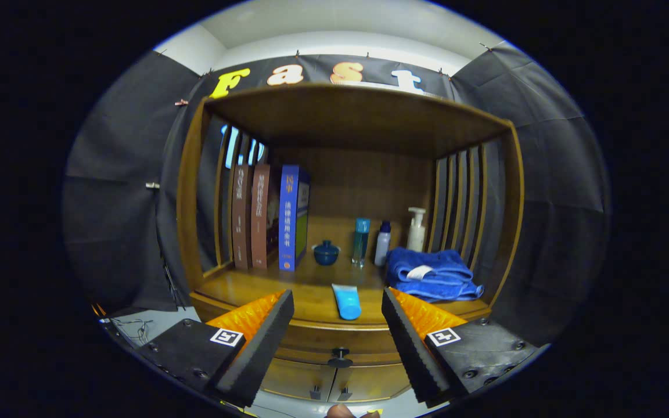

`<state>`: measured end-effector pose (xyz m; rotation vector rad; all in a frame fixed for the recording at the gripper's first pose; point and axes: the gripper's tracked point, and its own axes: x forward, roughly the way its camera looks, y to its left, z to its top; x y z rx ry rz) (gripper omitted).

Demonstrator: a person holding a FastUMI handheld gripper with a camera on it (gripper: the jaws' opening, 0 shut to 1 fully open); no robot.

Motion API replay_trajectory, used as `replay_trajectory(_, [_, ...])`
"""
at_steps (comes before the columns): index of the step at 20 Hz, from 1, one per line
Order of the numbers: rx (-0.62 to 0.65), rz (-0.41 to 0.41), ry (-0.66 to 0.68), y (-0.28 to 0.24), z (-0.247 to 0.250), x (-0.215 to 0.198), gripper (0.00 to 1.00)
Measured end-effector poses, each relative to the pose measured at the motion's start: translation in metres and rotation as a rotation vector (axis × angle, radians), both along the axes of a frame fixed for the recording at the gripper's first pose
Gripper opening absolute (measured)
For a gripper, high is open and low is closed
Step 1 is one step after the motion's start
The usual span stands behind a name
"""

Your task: Pull open the drawer, take out the items inside it, and place them on the countertop above the cabinet.

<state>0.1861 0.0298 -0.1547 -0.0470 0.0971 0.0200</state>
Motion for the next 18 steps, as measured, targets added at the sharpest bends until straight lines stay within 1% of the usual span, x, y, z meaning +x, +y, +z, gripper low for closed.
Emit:
replay_trajectory(3, [-0.001,-0.007,-0.024,-0.003,0.038,-0.024,0.99])
replay_trajectory(7, [0.012,0.007,-0.066,-0.001,0.081,-0.059,0.99])
replay_trajectory(12, [0.102,0.014,-0.052,0.002,0.109,-0.106,0.99])
replay_trajectory(16, [0.076,-0.003,-0.061,-0.004,0.125,-0.142,0.99])
replay_trajectory(18, [0.072,0.006,-0.068,-0.001,0.135,-0.160,0.99])
